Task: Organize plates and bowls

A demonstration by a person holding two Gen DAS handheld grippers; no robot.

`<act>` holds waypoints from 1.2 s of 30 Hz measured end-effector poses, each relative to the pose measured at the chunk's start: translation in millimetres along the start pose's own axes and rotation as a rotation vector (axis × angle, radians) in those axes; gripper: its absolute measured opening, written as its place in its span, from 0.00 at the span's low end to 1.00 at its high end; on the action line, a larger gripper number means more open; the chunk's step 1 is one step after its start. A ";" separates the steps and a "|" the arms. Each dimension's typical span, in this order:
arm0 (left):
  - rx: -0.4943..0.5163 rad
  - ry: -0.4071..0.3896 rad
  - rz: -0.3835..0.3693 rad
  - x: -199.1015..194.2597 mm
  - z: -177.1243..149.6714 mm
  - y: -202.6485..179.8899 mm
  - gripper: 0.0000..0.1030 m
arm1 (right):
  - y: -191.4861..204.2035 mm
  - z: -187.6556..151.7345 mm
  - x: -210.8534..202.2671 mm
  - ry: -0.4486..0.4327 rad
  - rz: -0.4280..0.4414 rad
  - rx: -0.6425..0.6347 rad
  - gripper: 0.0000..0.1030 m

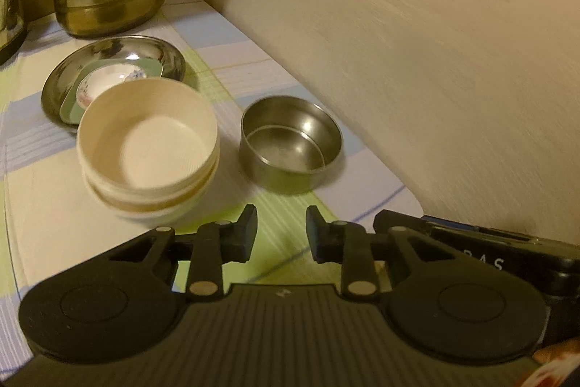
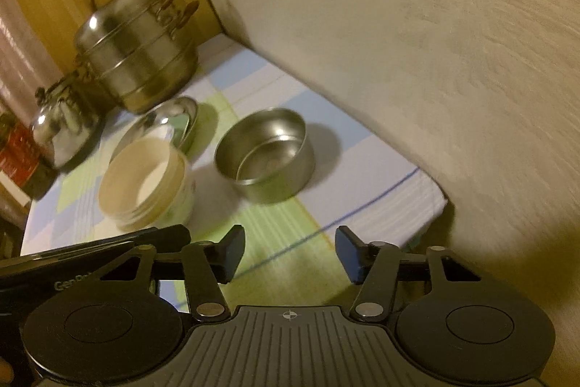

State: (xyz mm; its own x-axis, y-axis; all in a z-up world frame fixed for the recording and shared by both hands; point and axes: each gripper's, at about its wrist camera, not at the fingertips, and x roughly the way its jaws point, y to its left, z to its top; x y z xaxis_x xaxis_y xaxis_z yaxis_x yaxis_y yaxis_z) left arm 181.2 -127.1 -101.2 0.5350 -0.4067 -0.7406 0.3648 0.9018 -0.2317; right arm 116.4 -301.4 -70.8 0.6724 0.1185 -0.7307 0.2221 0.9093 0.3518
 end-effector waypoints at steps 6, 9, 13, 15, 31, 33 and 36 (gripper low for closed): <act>-0.002 0.002 0.031 25.5 19.5 0.1 0.25 | -4.8 16.8 23.8 -0.025 -0.008 0.011 0.42; 0.003 0.002 0.043 35.5 26.7 -0.4 0.25 | -7.0 24.0 36.0 -0.036 -0.009 0.023 0.36; 0.019 0.006 0.064 47.5 34.2 -1.5 0.25 | -9.2 32.3 51.7 -0.034 -0.007 0.037 0.32; 0.022 0.012 0.069 53.3 37.0 -1.2 0.25 | -9.1 35.6 58.7 -0.039 -0.003 0.040 0.30; 0.059 0.040 0.077 75.8 48.9 0.6 0.25 | -10.8 54.8 108.7 -0.003 -0.037 0.056 0.16; 0.062 0.046 0.075 77.5 50.1 0.8 0.25 | -10.6 55.8 111.5 0.004 -0.037 0.055 0.14; 0.069 0.053 0.071 80.3 51.4 1.3 0.25 | -10.9 56.3 111.9 0.012 -0.030 0.047 0.10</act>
State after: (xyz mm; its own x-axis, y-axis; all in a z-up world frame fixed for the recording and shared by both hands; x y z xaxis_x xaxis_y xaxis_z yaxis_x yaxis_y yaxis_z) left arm 263.8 -166.1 -128.5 0.5207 -0.3323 -0.7864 0.3805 0.9149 -0.1347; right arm 229.0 -320.5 -123.5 0.6566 0.0969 -0.7480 0.2748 0.8928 0.3569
